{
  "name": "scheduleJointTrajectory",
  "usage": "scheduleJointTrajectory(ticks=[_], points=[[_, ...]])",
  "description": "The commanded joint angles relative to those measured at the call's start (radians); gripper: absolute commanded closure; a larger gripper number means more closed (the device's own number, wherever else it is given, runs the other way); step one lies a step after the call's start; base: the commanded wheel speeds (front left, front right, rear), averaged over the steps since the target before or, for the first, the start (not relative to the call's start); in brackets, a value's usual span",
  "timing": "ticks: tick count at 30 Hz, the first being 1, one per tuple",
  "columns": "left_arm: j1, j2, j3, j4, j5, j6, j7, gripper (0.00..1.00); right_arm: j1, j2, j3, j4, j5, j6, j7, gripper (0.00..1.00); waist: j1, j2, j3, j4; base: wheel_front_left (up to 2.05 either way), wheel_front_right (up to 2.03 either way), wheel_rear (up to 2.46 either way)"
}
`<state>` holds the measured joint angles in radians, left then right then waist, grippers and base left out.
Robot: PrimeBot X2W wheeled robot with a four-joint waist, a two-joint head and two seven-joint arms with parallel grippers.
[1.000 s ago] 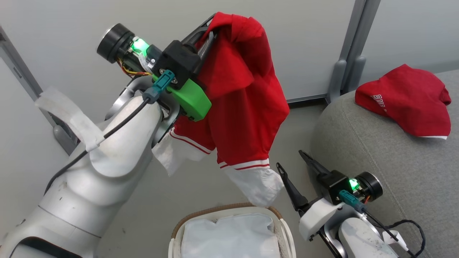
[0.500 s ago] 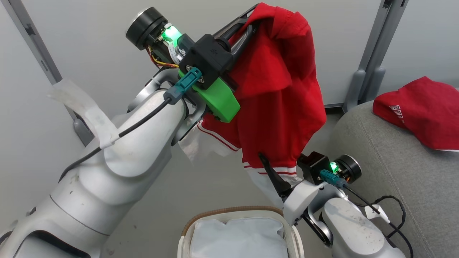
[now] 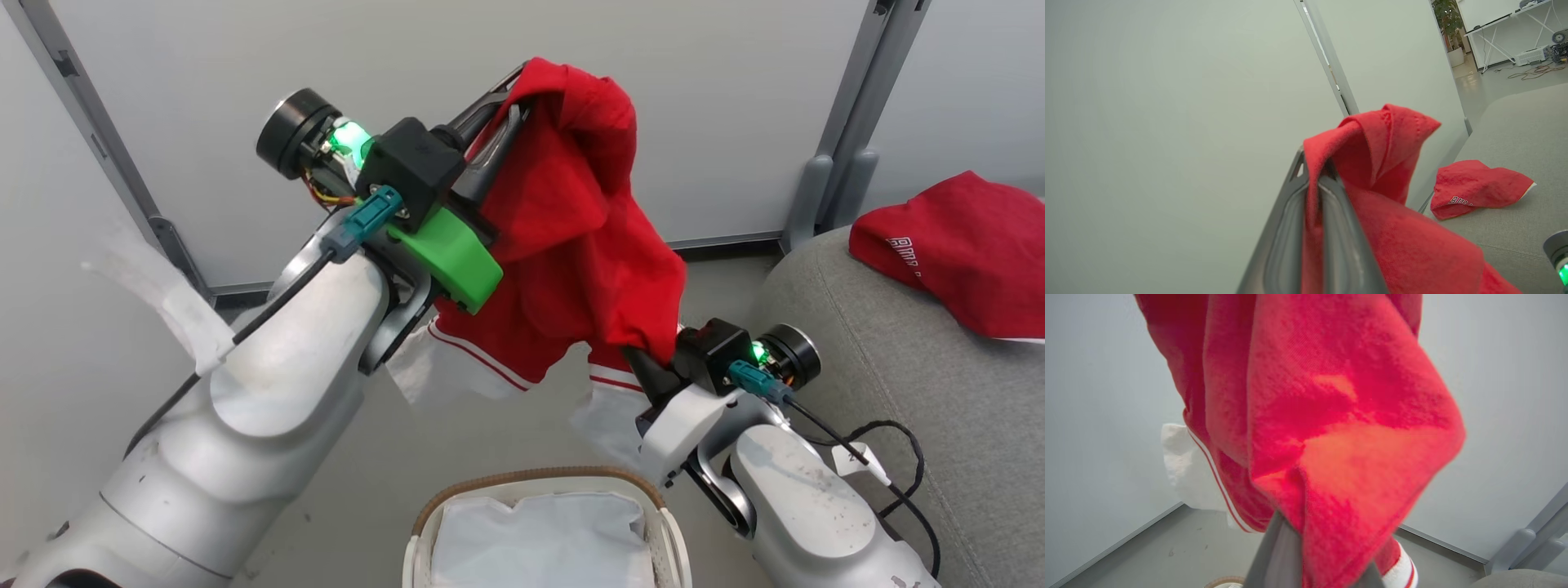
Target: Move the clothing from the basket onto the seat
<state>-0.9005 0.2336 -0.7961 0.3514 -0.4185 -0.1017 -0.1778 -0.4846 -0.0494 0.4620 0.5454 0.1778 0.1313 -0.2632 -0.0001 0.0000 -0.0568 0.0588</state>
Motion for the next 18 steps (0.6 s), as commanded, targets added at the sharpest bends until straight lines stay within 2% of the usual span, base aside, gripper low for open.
scheduleJointTrajectory(ticks=[1, 3, 4, 6, 7, 8, 12, 18], points=[[0.029, 0.005, 0.008, 0.005, -0.009, 0.011, -0.011, 1.00, -0.017, -0.007, -0.007, -0.010, -0.005, -0.001, -0.002, 1.00, 0.0001, 0.0000, 0.001, -0.003, 0.00, 0.00, 0.00], [0.058, 0.000, 0.017, 0.013, -0.029, 0.020, -0.022, 1.00, -0.020, -0.011, -0.015, -0.018, -0.010, -0.001, -0.002, 1.00, 0.0001, 0.0000, 0.002, -0.006, 0.00, 0.00, 0.00], [0.073, -0.004, 0.020, 0.018, -0.039, 0.024, -0.029, 0.96, -0.021, -0.012, -0.018, -0.022, -0.012, -0.001, -0.002, 1.00, 0.0001, 0.0000, 0.003, -0.007, 0.00, 0.00, 0.00], [0.118, -0.017, 0.035, 0.035, -0.074, 0.032, -0.038, 0.57, -0.025, -0.017, -0.026, -0.033, -0.013, -0.001, -0.002, 1.00, 0.0001, 0.0000, 0.003, -0.009, 0.00, 0.00, 0.00], [0.135, -0.020, 0.041, 0.041, -0.086, 0.034, -0.042, 0.41, -0.026, -0.019, -0.029, -0.037, -0.014, -0.001, -0.002, 1.00, 0.0001, 0.0000, 0.003, -0.009, 0.00, 0.00, 0.00], [0.151, -0.022, 0.045, 0.050, -0.096, 0.041, -0.049, 0.00, -0.028, -0.021, -0.032, -0.041, -0.017, -0.001, -0.002, 1.00, 0.0001, 0.0000, 0.004, -0.010, 0.00, 0.00, 0.00], [0.233, -0.029, 0.044, 0.091, -0.105, 0.060, -0.070, 0.00, -0.039, -0.031, -0.052, -0.061, -0.024, -0.001, -0.002, 1.00, 0.0001, 0.0000, 0.004, -0.010, 0.00, 0.00, 0.00], [0.353, -0.055, 0.054, 0.154, -0.121, 0.067, -0.086, 0.00, -0.036, -0.046, -0.083, -0.086, -0.039, -0.001, -0.002, 1.00, 0.0001, 0.0000, 0.001, -0.006, 0.00, 0.00, 0.00]])
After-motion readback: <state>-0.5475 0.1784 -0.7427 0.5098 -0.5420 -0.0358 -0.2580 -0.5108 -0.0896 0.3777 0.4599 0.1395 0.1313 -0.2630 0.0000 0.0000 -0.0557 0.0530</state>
